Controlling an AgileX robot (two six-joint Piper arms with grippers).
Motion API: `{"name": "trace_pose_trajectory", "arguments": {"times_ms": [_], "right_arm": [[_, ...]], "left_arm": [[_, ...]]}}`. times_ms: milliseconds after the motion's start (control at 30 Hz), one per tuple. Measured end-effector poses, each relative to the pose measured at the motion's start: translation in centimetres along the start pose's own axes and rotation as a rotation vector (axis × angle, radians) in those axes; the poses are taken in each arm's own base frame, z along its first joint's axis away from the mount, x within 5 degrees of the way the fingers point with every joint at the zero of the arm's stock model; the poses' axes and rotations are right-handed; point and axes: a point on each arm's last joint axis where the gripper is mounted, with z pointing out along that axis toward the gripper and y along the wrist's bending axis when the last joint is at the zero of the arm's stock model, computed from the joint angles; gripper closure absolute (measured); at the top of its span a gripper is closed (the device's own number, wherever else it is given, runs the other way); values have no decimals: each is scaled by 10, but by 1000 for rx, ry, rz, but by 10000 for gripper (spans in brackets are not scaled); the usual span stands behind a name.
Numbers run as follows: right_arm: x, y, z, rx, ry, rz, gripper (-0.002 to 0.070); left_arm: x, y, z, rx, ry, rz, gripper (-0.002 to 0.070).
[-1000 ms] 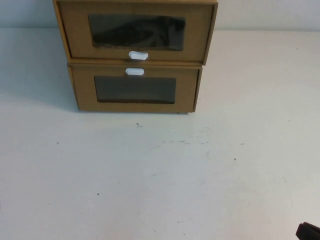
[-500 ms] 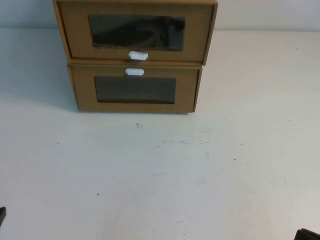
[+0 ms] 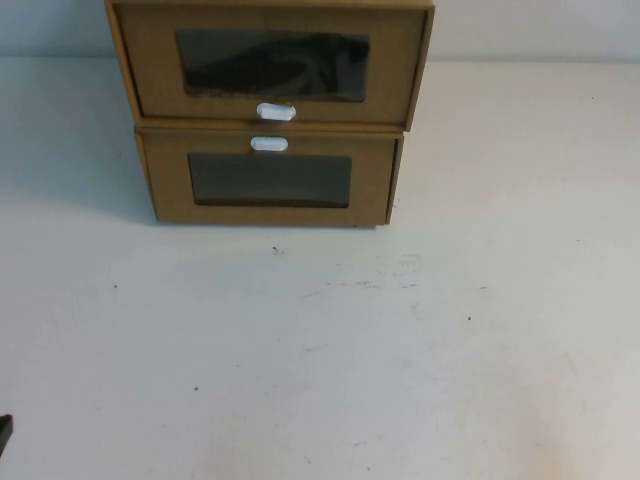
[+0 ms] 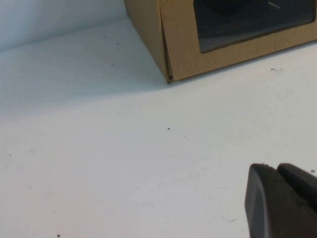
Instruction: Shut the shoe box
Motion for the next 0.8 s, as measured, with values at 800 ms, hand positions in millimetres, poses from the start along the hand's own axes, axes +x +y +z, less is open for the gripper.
{"name": "trace_pose_trajectory", "arguments": {"times_ms": [800], "right_arm": [[9, -15, -15, 235, -1, -106, 687]], "left_arm": [[0, 0, 0, 0, 0, 0, 677]]}}
